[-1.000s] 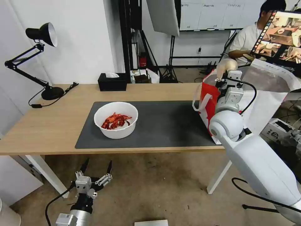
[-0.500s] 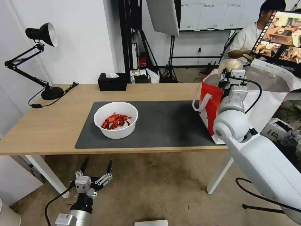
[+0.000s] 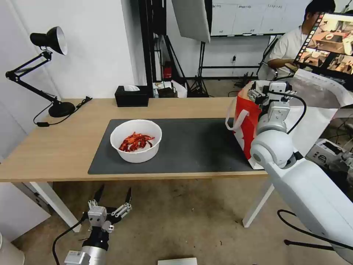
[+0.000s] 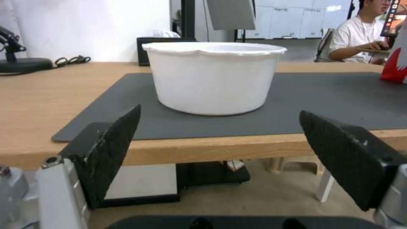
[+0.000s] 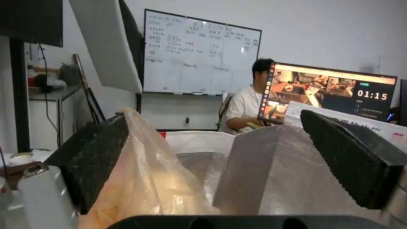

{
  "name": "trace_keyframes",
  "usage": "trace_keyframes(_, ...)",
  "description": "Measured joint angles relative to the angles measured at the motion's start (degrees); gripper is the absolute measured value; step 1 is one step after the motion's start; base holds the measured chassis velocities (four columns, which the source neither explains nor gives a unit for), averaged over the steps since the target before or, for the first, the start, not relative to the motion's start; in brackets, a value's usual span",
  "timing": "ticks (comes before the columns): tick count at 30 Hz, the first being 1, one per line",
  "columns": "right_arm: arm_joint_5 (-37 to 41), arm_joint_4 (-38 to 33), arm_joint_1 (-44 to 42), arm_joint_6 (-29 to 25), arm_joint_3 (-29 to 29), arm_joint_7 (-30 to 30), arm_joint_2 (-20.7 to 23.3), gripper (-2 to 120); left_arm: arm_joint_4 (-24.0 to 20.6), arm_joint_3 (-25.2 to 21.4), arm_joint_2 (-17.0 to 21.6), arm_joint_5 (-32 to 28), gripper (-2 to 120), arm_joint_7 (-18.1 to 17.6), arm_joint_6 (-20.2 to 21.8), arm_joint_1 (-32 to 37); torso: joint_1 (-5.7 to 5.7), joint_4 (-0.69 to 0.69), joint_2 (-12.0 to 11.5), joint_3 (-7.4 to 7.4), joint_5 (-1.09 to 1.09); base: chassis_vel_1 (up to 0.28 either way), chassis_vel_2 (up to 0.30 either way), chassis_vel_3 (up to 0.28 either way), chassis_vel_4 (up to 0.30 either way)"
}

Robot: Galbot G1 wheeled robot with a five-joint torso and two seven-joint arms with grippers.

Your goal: Pick up the trash from the table and place it into the takeout bag.

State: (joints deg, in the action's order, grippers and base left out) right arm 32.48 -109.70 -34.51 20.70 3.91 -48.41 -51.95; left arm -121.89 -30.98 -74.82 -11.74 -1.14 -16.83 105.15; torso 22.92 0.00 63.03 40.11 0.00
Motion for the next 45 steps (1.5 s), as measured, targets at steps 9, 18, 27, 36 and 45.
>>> trace_keyframes(9,1.2,-0.5,0.2,0.0,0.0,0.0,0.2,100,-0.2,-0.1,0.1,0.0,100,0.0,0.0,0.2,0.00,0.00,0.0,0.00,0.00,0.000,0.000,0.000,0.000)
trace_keyframes(18,4.9,-1.9,0.5,1.2,0.2,-1.1,0.6,100,-0.3,-0.1,0.0,0.0,100,0.0,0.0,0.3,0.00,0.00,0.0,0.00,0.00,0.000,0.000,0.000,0.000)
trace_keyframes(27,27.3,-5.3,4.0,5.3,1.3,-11.8,2.0,100,-0.3,-0.1,0.0,0.1,100,0.0,0.0,0.4,0.00,0.00,0.0,0.00,0.00,0.000,0.000,0.000,0.000)
trace_keyframes(36,40.2,-7.0,6.6,5.4,2.5,-17.9,3.4,100,-0.2,0.2,-0.2,0.5,100,0.1,0.1,0.4,0.00,0.00,0.0,0.00,0.00,0.000,0.000,0.000,0.000)
trace_keyframes(45,44.5,-6.8,7.9,5.1,3.0,-19.7,3.5,100,-0.4,0.0,-0.2,0.5,100,0.1,0.1,0.5,0.00,0.00,0.0,0.00,0.00,0.000,0.000,0.000,0.000)
